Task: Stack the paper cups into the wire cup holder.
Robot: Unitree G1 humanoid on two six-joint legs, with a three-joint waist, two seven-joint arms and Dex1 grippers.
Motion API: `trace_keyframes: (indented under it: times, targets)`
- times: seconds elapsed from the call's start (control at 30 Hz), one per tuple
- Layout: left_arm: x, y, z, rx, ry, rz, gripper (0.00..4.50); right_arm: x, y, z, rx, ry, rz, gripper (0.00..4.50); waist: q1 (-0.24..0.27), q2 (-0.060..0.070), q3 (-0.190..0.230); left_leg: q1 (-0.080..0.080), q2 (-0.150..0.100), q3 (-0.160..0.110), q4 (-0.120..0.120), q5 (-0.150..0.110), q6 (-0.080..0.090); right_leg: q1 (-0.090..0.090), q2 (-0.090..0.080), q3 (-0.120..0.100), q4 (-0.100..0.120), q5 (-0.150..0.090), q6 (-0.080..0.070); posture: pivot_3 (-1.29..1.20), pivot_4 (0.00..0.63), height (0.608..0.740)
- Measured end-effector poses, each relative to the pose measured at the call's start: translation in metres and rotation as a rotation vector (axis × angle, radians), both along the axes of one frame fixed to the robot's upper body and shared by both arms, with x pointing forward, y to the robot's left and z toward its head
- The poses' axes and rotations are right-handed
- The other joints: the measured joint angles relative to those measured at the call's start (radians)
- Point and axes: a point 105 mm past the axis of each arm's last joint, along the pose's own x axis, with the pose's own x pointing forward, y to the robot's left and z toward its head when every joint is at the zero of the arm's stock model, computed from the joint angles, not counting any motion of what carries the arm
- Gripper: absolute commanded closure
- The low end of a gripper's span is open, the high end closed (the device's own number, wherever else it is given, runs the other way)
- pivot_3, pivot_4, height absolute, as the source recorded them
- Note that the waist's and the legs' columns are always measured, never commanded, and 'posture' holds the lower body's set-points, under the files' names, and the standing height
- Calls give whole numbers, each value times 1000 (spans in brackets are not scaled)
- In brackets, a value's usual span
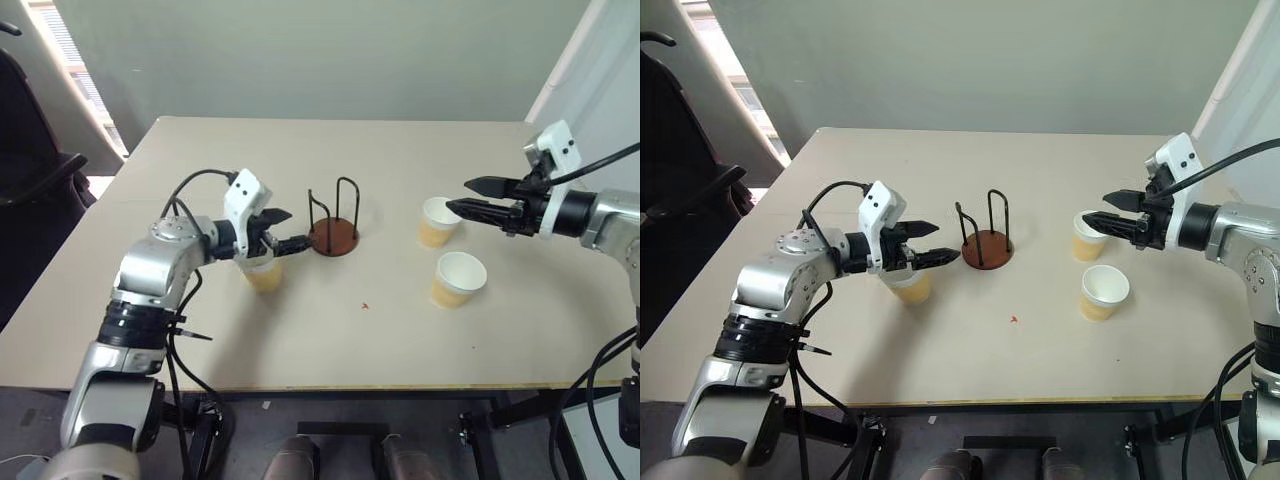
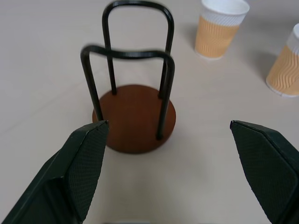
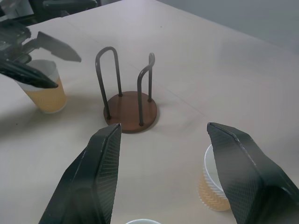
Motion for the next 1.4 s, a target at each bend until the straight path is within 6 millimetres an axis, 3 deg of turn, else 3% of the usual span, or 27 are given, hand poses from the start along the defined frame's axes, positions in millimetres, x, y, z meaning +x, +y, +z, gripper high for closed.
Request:
trace_keyframes:
  times: [0.13, 0.4, 0.6, 0.87, 1.03, 1.13, 1.4]
  targets:
    - [5, -8, 2, 2, -12, -19, 0, -1, -4, -1, -2, 0, -18, 1499, 3, 0, 0, 0, 0, 0, 0, 0, 1, 1, 0, 0, 0, 0, 1, 0, 150, 740]
    - [11, -23, -13, 49, 5, -66, 0, -2, -4, -1, 0, -5, -23, 1499, 4, 0, 0, 0, 0, 0, 0, 0, 2, 1, 0, 0, -1, 1, 2, 0, 150, 740]
    - [27, -32, -6, 49, -41, -49, 0, -3, -5, -2, -1, -5, -29, 1499, 6, 0, 0, 0, 0, 1, 1, 0, 3, 1, -1, 1, -1, 2, 4, 0, 150, 740]
    - [33, -56, -20, 32, -7, -91, 0, -4, -5, -3, 3, -5, -31, 1499, 7, 0, 0, -1, 0, 2, 2, 0, 5, 2, -1, 1, -1, 1, 6, 0, 150, 740]
    - [37, -67, -14, 28, -29, -115, 0, -4, -7, -6, 5, 1, -41, 1499, 8, 0, 0, -1, 0, 3, 4, -1, 6, 3, -1, 2, -1, 0, 8, 0, 150, 740]
    - [40, -69, -16, 21, -25, -113, 644, -5, -9, -8, 9, 6, -55, 1474, 8, 0, 0, -1, 0, 4, 5, -1, 7, 3, -1, 2, -1, 0, 9, 0, 150, 740]
    - [43, -70, -10, -1, -39, -115, 3605, -9, -13, -9, 9, 2, -67, 1474, 8, 0, 0, -2, -1, 5, 8, -2, 8, 3, -1, 3, -1, -1, 11, 0, 150, 740]
